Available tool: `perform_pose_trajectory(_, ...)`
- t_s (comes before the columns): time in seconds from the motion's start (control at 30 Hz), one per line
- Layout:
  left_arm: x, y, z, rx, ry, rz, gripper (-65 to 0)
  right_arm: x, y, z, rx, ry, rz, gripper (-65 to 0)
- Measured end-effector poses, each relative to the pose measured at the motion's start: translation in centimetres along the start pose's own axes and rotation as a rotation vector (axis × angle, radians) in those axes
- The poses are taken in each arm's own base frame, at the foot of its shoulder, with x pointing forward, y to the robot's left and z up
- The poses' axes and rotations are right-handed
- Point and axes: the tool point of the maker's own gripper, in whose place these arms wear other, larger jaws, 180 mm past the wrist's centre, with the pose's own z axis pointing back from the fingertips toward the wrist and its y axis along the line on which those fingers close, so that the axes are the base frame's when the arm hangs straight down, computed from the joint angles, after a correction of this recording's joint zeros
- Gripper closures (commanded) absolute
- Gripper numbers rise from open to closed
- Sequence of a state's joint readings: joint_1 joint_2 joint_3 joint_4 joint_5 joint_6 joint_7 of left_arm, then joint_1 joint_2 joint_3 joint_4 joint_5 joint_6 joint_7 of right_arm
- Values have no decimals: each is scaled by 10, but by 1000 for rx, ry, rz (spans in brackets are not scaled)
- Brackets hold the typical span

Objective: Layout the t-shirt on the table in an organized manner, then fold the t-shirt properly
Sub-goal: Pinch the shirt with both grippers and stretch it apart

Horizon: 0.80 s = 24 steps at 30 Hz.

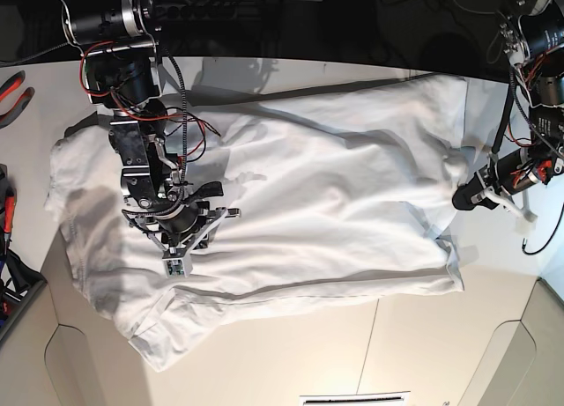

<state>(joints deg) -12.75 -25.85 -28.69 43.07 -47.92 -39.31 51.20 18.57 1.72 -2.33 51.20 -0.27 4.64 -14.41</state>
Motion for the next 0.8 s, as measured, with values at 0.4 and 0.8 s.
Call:
perform_pose_trajectory(0.4, -8, 29, 57, -29, -128, 180, 0, 0, -2, 0, -9, 0, 17, -19)
perform_pose_trajectory(0.8, 4, 22, 64, -27, -156, 121, -74, 0, -2, 0, -9, 0, 17, -33)
